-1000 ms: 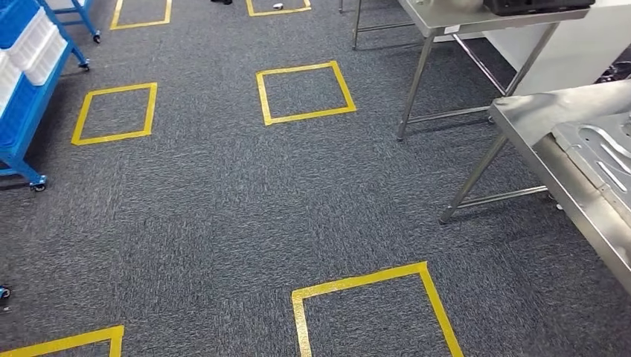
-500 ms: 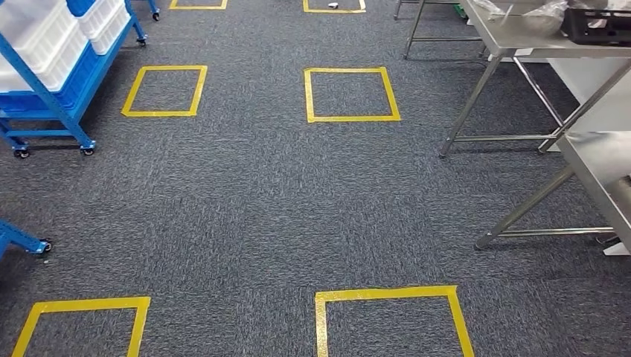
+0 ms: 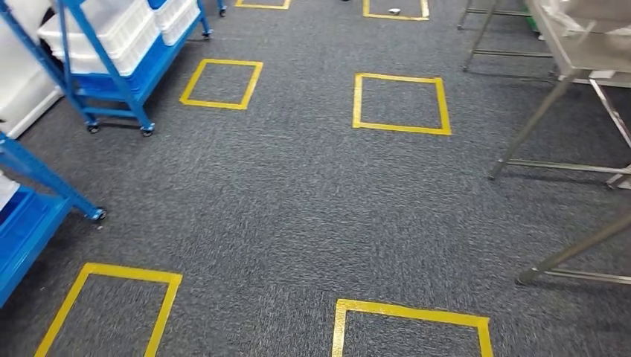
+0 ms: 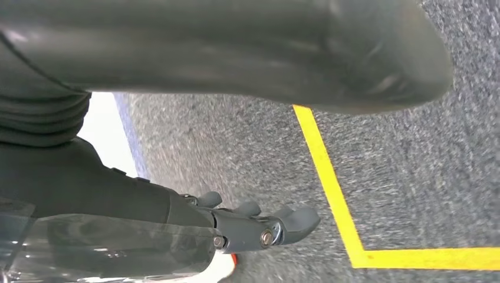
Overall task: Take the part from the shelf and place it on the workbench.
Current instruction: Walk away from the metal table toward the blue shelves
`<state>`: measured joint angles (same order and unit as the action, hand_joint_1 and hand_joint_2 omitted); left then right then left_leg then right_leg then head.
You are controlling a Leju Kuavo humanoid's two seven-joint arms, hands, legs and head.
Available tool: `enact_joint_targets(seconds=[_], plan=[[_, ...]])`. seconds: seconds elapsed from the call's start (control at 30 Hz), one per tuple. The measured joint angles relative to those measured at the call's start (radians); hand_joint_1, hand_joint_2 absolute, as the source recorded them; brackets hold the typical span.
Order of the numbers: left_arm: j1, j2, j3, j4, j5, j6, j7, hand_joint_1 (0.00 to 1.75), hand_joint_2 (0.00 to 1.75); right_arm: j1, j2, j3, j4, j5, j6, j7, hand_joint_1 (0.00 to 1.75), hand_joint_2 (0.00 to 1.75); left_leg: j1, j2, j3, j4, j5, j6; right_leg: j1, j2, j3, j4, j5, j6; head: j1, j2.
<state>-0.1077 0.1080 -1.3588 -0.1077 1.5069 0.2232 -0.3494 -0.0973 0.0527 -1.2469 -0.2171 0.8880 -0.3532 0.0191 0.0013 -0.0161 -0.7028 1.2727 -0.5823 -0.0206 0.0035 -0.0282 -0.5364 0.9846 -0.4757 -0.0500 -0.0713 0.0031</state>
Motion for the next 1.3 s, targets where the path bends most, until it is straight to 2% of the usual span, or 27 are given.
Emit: enact_joint_targets(seconds=[0.03,0.07,0.1,0.17,0.23,0.3,0.33,0.4,0.47,0.5,0.53,0.57,0.6,0.67,0.73,0.77,0.83,0.87,0.9,0.97,1.03,1.07,1.1,1.13,1.2,1.27,1.3], plan=[[0.002,0.0,0.0,0.0,0.0,0.0,0.0,0.0,0.0,0.0,0.0,0.0,0.0,0.0,0.0,0.0,0.0,0.0,0.004,0.004,-0.009,0.02,0.0,-0.004,0.0,-0.013,0.001,0.001,-0.002,0.001,0.0,0.0],[0.003,0.0,0.0,0.0,0.0,0.0,0.0,0.0,0.0,0.0,0.001,0.0,0.0,0.0,0.0,0.0,0.0,0.0,0.008,0.008,0.003,0.0,0.019,-0.009,-0.001,-0.025,0.002,0.002,-0.004,0.004,0.0,0.0],[0.005,0.0,0.0,0.001,0.0,0.0,0.0,0.0,0.0,0.0,0.001,0.0,0.0,0.0,0.0,0.0,0.0,0.0,0.011,0.017,0.034,-0.057,0.051,-0.012,-0.003,-0.037,0.004,0.003,-0.007,0.007,0.0,0.0],[0.003,0.0,0.0,0.002,0.0,0.001,0.001,0.0,0.0,-0.001,0.002,0.001,0.0,0.001,0.0,0.001,0.0,0.0,0.011,0.057,0.113,-0.201,0.108,-0.011,-0.002,-0.059,0.01,0.009,-0.016,0.017,0.0,0.0],[0.001,0.0,0.0,0.003,0.0,0.004,0.004,0.0,0.0,-0.002,0.003,0.001,0.0,0.004,0.002,0.006,0.0,0.0,0.007,0.079,0.148,-0.268,0.123,0.0,0.001,-0.076,0.015,0.014,-0.024,0.028,0.0,0.0],[0.003,0.001,0.003,0.004,0.001,0.011,0.011,0.0,0.0,-0.006,0.003,0.004,0.0,0.011,0.006,0.02,0.0,0.0,0.004,0.06,0.147,-0.273,0.123,0.015,0.002,-0.092,0.019,0.015,-0.027,0.038,0.0,0.0],[0.004,0.002,0.004,0.006,0.001,0.016,0.015,0.0,0.0,-0.008,0.003,0.007,0.0,0.014,0.008,0.029,0.0,0.0,0.004,0.051,0.148,-0.275,0.125,0.02,-0.002,-0.09,0.02,0.02,-0.034,0.044,0.0,0.0],[0.005,0.004,0.007,0.01,0.001,0.021,0.027,0.0,0.0,-0.007,0.006,0.013,0.001,0.02,0.009,0.047,0.0,0.0,0.007,0.031,0.149,-0.281,0.131,0.03,-0.008,-0.052,-0.001,0.075,-0.074,0.054,0.0,0.0],[0.003,0.007,0.008,0.014,0.001,0.022,0.039,0.0,0.0,-0.002,0.009,0.015,0.001,0.021,0.004,0.061,0.0,0.0,0.007,0.011,0.146,-0.281,0.134,0.036,-0.011,0.0,-0.061,0.203,-0.141,0.058,0.0,0.0],[0.002,0.008,0.008,0.016,0.001,0.021,0.045,0.0,0.0,0.001,0.01,0.016,0.001,0.021,0.0,0.066,0.0,0.0,0.007,-0.001,0.145,-0.281,0.135,0.037,-0.012,0.012,-0.092,0.265,-0.163,0.058,0.0,0.0],[0.003,0.01,0.008,0.017,0.001,0.019,0.049,0.0,0.0,0.004,0.011,0.016,0.001,0.021,-0.003,0.069,0.0,0.0,0.007,-0.015,0.145,-0.28,0.135,0.037,-0.013,0.019,-0.112,0.301,-0.167,0.058,0.0,0.0],[0.004,0.011,0.008,0.018,0.001,0.016,0.052,0.0,0.0,0.006,0.011,0.016,0.001,0.021,-0.006,0.07,0.0,0.0,0.006,-0.029,0.146,-0.28,0.135,0.037,-0.014,0.023,-0.115,0.299,-0.15,0.056,0.0,0.0],[0.005,0.011,0.007,0.019,0.001,0.01,0.053,0.0,0.0,0.007,0.012,0.016,0.001,0.021,-0.009,0.069,0.0,0.0,0.007,-0.042,0.147,-0.279,0.135,0.036,-0.015,0.028,-0.099,0.258,-0.116,0.054,0.0,0.0],[0.004,0.011,0.004,0.02,0.001,-0.004,0.051,0.0,0.0,0.007,0.012,0.016,0.001,0.018,-0.014,0.063,0.0,0.0,0.006,-0.067,0.147,-0.274,0.133,0.031,-0.019,0.067,-0.045,0.126,-0.043,0.05,0.0,0.0],[-0.001,0.011,0.0,0.02,0.001,-0.012,0.047,0.0,0.0,0.008,0.012,0.016,0.001,0.017,-0.018,0.058,0.0,0.0,0.005,-0.09,0.141,-0.27,0.134,0.02,-0.021,0.102,-0.015,0.049,-0.017,0.047,0.0,0.0],[-0.002,0.01,0.0,0.02,0.001,-0.013,0.045,0.0,0.0,0.008,0.012,0.016,0.001,0.018,-0.019,0.057,0.0,0.0,0.006,-0.102,0.137,-0.27,0.135,0.013,-0.019,0.104,-0.012,0.041,-0.019,0.045,0.0,0.0],[0.0,0.01,0.0,0.02,0.001,-0.015,0.04,0.0,0.0,0.006,0.013,0.017,0.001,0.021,-0.02,0.057,0.0,0.0,0.01,-0.112,0.132,-0.269,0.136,0.0,-0.019,0.081,-0.009,0.034,-0.016,0.034,0.0,0.0],[0.001,0.01,0.0,0.02,0.001,-0.015,0.038,0.0,0.0,0.006,0.013,0.017,0.001,0.022,-0.02,0.058,0.0,0.0,0.009,-0.097,0.125,-0.256,0.126,-0.004,-0.019,0.069,-0.007,0.029,-0.013,0.027,0.0,0.0],[0.0,0.009,0.0,0.02,0.001,-0.015,0.037,0.0,0.0,0.007,0.013,0.017,0.001,0.023,-0.02,0.058,0.0,0.0,0.008,-0.072,0.11,-0.224,0.105,-0.007,-0.019,0.055,-0.005,0.024,-0.011,0.02,0.0,0.0],[-0.004,0.009,0.0,0.02,0.001,-0.015,0.037,0.0,0.0,0.012,0.012,0.017,0.001,0.027,-0.021,0.056,0.0,0.0,0.007,-0.016,0.054,-0.1,0.038,-0.009,-0.013,0.027,-0.005,0.022,-0.011,0.011,0.0,0.0],[-0.004,0.005,0.0,0.019,0.001,-0.015,0.042,0.0,0.0,0.016,0.009,0.018,0.001,0.033,-0.021,0.053,0.0,0.0,0.009,0.002,0.007,0.011,-0.003,-0.011,-0.006,-0.003,-0.005,0.022,-0.012,0.009,0.0,0.0],[-0.002,0.003,0.0,0.019,0.001,-0.014,0.047,0.0,0.0,0.016,0.006,0.019,0.001,0.036,-0.02,0.051,0.0,0.0,0.009,0.006,0.007,0.018,0.003,-0.01,-0.003,-0.016,-0.005,0.022,-0.013,0.008,0.0,0.0],[0.0,0.001,0.001,0.019,0.001,-0.014,0.054,0.0,0.0,0.016,0.003,0.02,0.0,0.038,-0.02,0.051,0.0,0.0,0.009,0.01,0.03,-0.02,0.027,-0.008,-0.001,-0.028,-0.004,0.023,-0.014,0.008,0.0,0.0],[0.001,-0.001,0.002,0.019,0.001,-0.014,0.06,0.0,0.0,0.016,0.001,0.022,0.0,0.04,-0.02,0.051,0.0,0.0,0.007,0.021,0.07,-0.091,0.061,-0.003,0.001,-0.04,-0.002,0.023,-0.015,0.008,0.0,0.0],[-0.001,-0.003,0.005,0.019,0.001,-0.014,0.068,0.0,0.0,0.016,-0.001,0.024,0.0,0.042,-0.02,0.051,0.0,0.0,-0.001,0.059,0.144,-0.228,0.104,0.01,0.005,-0.062,0.001,0.023,-0.018,0.011,0.0,0.0],[-0.002,-0.005,0.008,0.019,0.001,-0.015,0.072,0.0,0.0,0.015,-0.002,0.024,0.0,0.042,-0.021,0.051,0.0,0.0,-0.01,0.074,0.164,-0.275,0.109,0.02,0.006,-0.08,0.003,0.024,-0.019,0.019,0.0,0.0],[-0.001,-0.006,0.01,0.019,0.001,-0.016,0.073,0.0,0.0,0.013,-0.003,0.025,0.0,0.042,-0.021,0.05,0.0,0.0,-0.011,0.063,0.162,-0.278,0.113,0.024,0.005,-0.089,0.005,0.024,-0.019,0.024,0.0,0.0]])
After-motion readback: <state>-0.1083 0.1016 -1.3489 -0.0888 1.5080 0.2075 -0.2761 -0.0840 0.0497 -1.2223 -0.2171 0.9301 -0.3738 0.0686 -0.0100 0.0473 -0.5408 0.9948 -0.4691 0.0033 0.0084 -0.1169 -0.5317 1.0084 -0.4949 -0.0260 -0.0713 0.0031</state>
